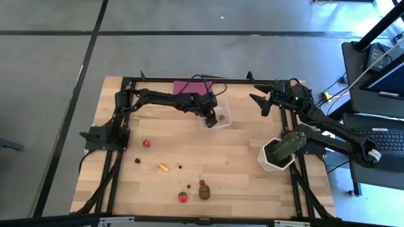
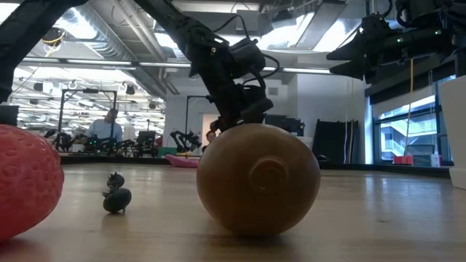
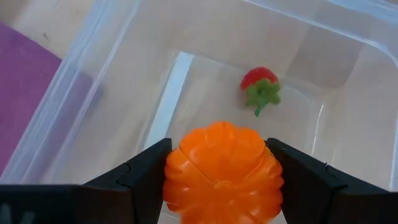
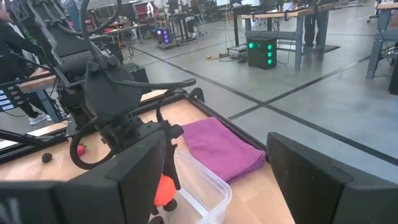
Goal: Pick and placing Produce into tupperware
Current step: Put the orange into the transparent bin, then put the middle red strawberry into the transparent bin
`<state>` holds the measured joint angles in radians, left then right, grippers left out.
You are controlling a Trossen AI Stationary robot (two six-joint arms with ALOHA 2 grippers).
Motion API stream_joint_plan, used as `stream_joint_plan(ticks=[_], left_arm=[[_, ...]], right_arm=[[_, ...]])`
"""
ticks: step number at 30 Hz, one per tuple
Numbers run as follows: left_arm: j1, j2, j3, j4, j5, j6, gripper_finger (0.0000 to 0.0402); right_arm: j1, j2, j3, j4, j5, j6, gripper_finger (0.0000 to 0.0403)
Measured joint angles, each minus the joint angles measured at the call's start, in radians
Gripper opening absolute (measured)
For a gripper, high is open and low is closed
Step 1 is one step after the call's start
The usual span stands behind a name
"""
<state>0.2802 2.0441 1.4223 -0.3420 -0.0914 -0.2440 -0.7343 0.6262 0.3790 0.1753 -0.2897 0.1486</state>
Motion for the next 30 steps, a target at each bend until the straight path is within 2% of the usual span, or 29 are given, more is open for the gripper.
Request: stream_joint_plan(ticks=[16,30], left_arm=[[0.001,-0.001,0.0,0.001,0.007,-0.008,0.0253],[0.001,-0.001,0.0,-0.002,0.041,0.011,0.0284]], right_arm=[[0.0,0.0,0.0,0.0,0.0,0.0,0.0283],[0.0,0.0,0.0,0.0,0.0,-0.004,0.0283]])
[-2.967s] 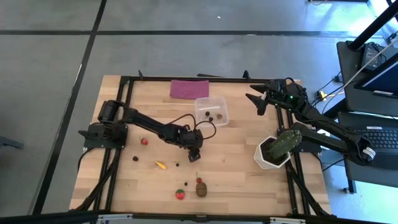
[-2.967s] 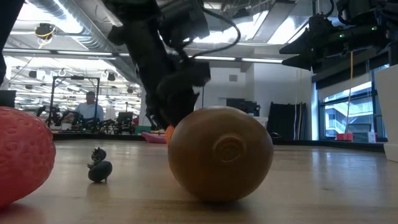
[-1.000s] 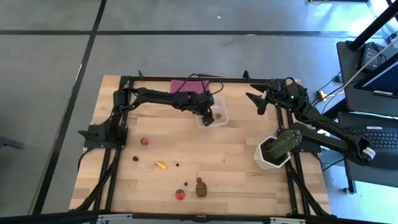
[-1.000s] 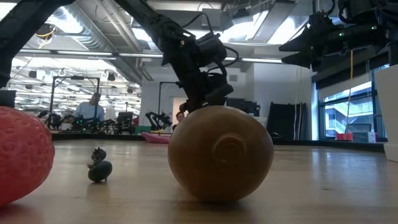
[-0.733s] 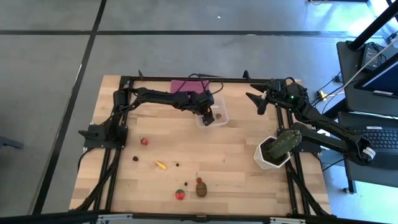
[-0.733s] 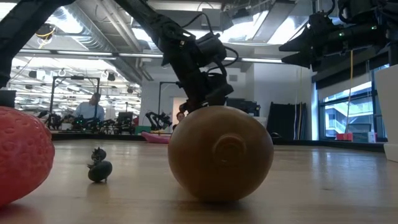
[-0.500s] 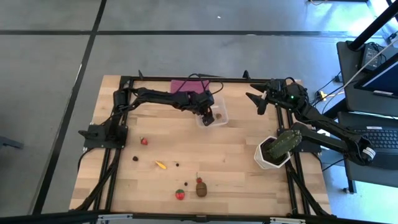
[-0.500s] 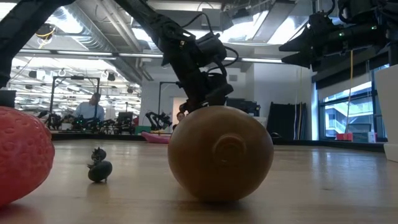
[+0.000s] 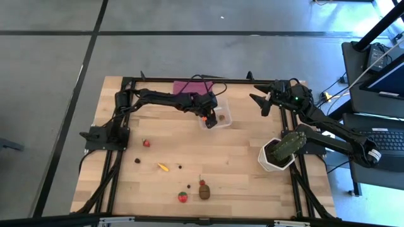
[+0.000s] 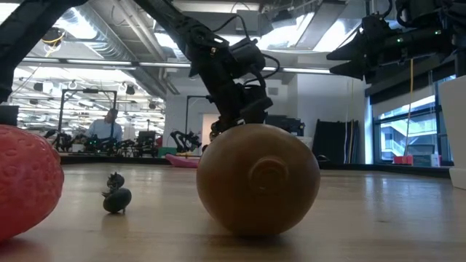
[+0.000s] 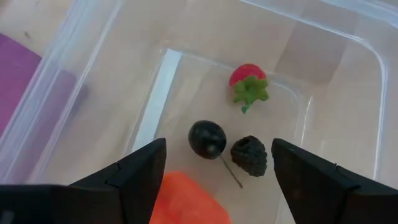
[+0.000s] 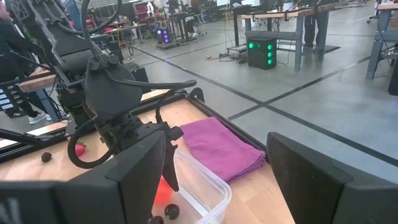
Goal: Pick and placing Produce into tupperware
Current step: Put the middle red strawberry into the transparent bin
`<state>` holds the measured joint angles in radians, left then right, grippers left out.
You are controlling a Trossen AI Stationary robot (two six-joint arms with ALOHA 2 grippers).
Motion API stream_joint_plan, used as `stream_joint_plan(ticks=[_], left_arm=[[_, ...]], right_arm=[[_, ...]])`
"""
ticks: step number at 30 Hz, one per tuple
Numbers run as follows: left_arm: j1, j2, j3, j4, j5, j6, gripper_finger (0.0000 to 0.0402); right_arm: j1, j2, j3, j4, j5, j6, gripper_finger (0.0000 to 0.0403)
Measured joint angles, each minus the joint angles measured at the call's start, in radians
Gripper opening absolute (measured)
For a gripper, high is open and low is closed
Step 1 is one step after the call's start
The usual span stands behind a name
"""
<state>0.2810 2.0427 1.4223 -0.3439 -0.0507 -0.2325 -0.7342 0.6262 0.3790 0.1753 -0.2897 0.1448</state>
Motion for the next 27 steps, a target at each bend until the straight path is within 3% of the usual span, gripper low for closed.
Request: stream_joint_plan(ticks=[4,10,17,23,27], left_arm=[[0.005,-0.048,0.0,-0.008,-0.001,0.032,0.0286],[0.001,-0.228,0.0,-0.026,0.002,0.134,0.0284],[-0.053,-0.475,0.002,-0.03,0.159,0.164,0.0283],[-0.186,-0.596,0.002,-0.029,0.223,0.24,0.0285],[-0.32,-0.599,0.001,-0.026,0.133,0.344,0.028]], right_arm=[[0.0,0.0,0.0,0.0,0.0,0.0,0.0283],[0.0,0.0,0.0,0.0,0.0,0.0,0.0283],[0.0,0.0,0.0,-0.001,0.0,0.0,0.0283],[0.0,0.0,0.0,-0.001,0.0,-0.023,0.0283],[0.0,0.0,0.0,0.0,0.0,-0.023,0.0283]])
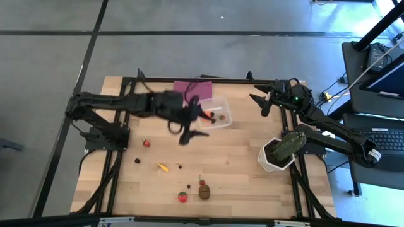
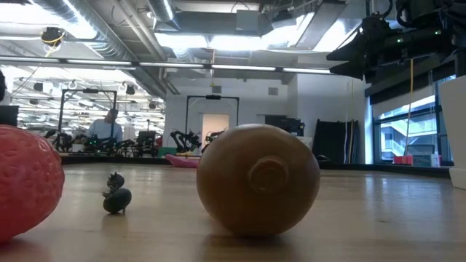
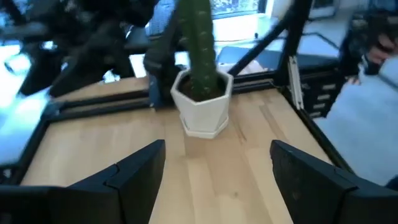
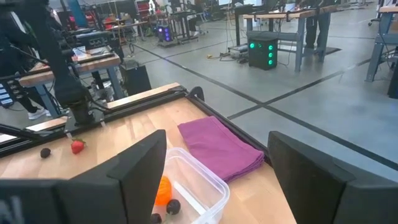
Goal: Pick and placing Produce into tupperware
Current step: Put the middle red strawberry into the transparent bin
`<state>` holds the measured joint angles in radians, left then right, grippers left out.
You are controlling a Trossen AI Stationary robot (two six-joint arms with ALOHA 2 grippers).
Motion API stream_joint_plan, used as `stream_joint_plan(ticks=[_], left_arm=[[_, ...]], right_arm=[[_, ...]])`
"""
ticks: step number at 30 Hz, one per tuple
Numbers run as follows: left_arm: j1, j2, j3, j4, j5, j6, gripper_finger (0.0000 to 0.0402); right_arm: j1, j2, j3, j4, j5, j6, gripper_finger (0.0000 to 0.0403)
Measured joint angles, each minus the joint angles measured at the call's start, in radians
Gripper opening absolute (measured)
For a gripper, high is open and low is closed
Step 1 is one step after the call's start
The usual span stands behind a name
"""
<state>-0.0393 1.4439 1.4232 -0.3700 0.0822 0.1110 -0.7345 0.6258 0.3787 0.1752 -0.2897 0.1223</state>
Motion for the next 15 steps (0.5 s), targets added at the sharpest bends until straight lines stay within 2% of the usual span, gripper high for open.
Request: stream_joint_plan(ticks=[6,15], left_arm=[[-0.153,0.05,0.001,-0.008,-0.22,0.03,0.028],[-0.303,0.178,0.0,0.029,-0.292,0.05,0.0269]], right_arm=[[0.0,0.0,0.0,-0.001,-0.001,0.001,0.0283],[0.0,0.0,0.0,-0.001,-0.002,0.0,0.0283]])
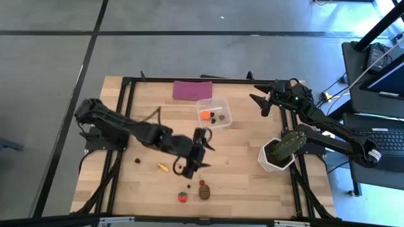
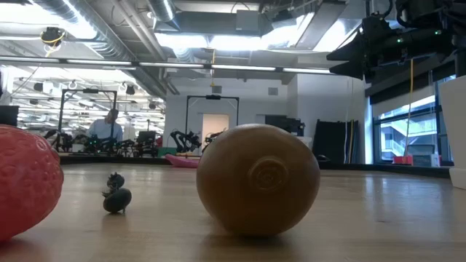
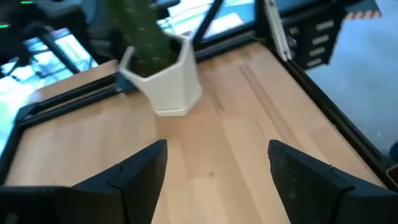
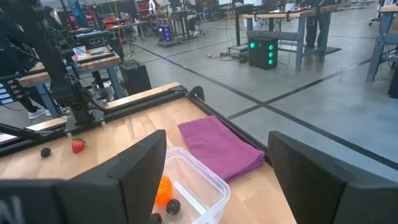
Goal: Pick and placing Produce into tupperware
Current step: Put the middle red strawberry into the transparent bin
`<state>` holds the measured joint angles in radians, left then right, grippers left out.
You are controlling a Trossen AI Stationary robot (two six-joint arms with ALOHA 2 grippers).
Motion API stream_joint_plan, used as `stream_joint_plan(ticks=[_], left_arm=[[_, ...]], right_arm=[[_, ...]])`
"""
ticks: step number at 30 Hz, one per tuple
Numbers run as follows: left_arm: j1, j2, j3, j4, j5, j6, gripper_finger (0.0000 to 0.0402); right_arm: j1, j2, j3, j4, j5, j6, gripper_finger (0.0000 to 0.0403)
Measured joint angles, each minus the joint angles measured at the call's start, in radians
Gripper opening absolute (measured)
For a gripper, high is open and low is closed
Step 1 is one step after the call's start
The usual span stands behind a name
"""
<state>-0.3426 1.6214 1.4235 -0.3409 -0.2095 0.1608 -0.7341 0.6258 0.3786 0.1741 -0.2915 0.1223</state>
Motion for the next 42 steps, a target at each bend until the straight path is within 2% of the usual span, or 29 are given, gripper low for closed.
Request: stream_joint_plan(ticks=[14,19,25,36,42], left_arm=[[-0.079,0.24,0.0,-0.013,0.0,0.195,0.0263],[-0.092,0.248,0.0,-0.035,0.0,0.204,0.0257],[-0.092,0.247,0.0,0.032,-0.017,0.073,0.0261],[-0.099,0.246,0.0,0.044,0.001,0.078,0.0258],[-0.096,0.245,0.0,0.035,0.02,0.074,0.0275]], right_arm=[[0.0,0.0,0.0,-0.028,-0.001,0.0,0.0283],[0.0,0.0,0.0,-0.073,-0.001,0.0,0.0283],[0.0,0.0,0.0,-0.099,-0.001,0.0,0.0283],[0.0,0.0,0.0,-0.096,0.0,-0.003,0.0283],[0.0,0.0,0.0,-0.096,0.001,-0.003,0.0283]])
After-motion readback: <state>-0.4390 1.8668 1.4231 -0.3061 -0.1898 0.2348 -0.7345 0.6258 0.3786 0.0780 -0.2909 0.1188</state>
